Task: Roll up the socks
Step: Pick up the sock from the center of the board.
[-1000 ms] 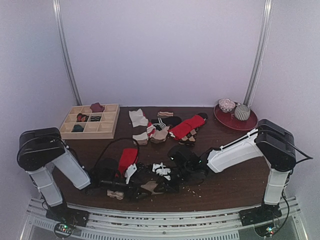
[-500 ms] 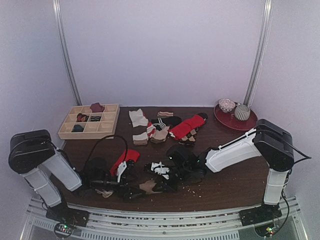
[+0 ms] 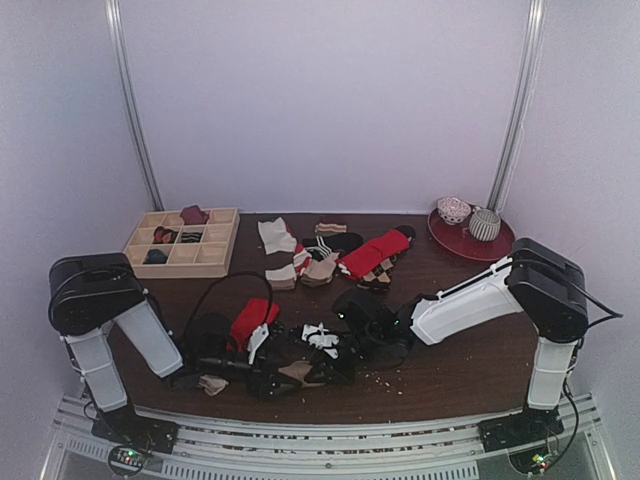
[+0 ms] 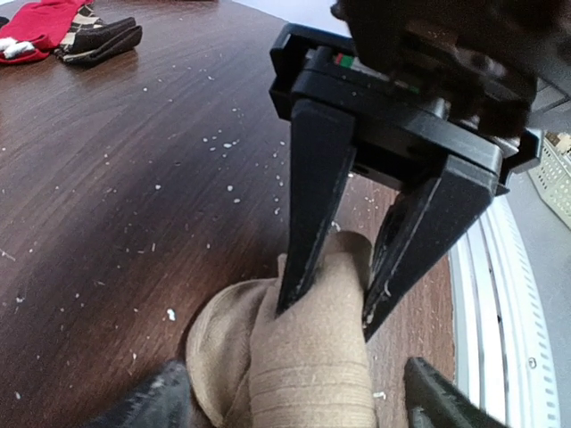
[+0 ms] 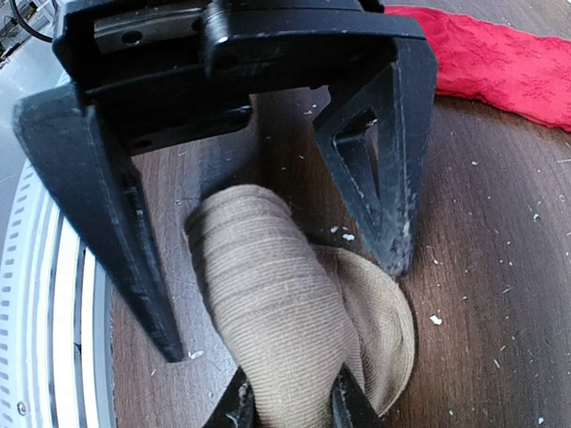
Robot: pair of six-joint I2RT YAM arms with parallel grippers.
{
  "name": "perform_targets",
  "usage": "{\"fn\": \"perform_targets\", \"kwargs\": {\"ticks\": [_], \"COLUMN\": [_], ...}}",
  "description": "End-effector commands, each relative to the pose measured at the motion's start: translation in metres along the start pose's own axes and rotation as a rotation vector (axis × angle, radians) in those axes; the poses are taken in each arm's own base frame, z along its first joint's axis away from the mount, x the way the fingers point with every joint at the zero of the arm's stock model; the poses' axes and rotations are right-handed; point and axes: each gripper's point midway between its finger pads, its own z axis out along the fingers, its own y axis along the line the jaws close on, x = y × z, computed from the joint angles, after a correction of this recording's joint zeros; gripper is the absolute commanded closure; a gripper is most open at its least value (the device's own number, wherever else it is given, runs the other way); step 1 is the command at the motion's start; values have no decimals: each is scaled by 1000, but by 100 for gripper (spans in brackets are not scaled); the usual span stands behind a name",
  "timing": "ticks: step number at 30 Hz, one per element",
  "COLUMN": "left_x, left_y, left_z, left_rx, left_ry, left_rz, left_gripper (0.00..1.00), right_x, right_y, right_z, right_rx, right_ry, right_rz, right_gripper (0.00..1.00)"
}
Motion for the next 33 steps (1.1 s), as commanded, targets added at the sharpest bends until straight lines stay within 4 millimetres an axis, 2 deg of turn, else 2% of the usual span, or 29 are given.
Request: {"fn": "perform_targets", "kwargs": {"ticks": [1,5,8,13,19,25,28,31,33], "left_x": [-4,1,4,7,11,6,1,-1,0], "left_y": [-1,-1,-3,-5,-8,-3,1,11,17], "left_z": [8,11,11,12,17,19,14,14,15], "left_rx": [34,49,59,78,116,94,46,-13,-48], "left_ry": [0,18,29,39,61,50,25,30,39], "left_rz": [22,12,8,3,-2,1,5,-5,-18], "left_gripper": [26,50,63,99,100,100,100,100,100], "right_x": [141,142,144,143,136,122,116,92,68], "right_y": [-13,-13,-13,-15,-17,-17,-17,-21,-29], "right_z": [6,7,6,6,8,10,10,0,-13], "right_rx": [102,102,103,110,116,107,109,128,160], "right_ry": [435,437,444,442,418,375,355,267,173], "right_rz": [155,158,159,160,175,183,186,202,220], "right_gripper": [79,79,79,79,79,79,71,67,54]}}
